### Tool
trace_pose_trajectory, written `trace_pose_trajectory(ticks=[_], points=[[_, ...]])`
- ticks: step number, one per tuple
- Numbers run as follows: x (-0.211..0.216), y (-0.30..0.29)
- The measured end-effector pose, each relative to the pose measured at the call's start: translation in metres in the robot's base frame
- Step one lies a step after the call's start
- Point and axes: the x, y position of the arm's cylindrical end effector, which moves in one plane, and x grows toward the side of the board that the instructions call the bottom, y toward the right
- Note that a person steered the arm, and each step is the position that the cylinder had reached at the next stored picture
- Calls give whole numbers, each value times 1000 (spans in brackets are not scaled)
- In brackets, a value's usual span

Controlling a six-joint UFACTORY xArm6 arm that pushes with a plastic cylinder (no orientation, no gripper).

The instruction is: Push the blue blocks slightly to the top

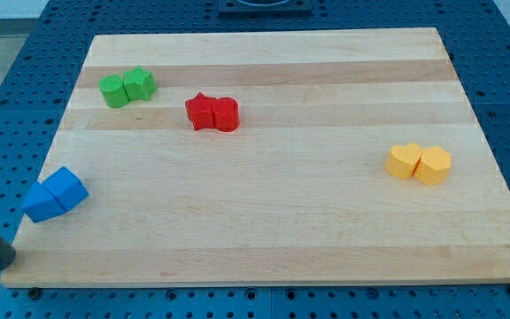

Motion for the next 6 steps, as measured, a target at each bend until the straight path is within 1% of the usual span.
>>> trace_pose_trajectory(ticks=[1, 3, 4, 6], points=[[-30, 0], [-39, 0], [-39, 23], [-58, 28]])
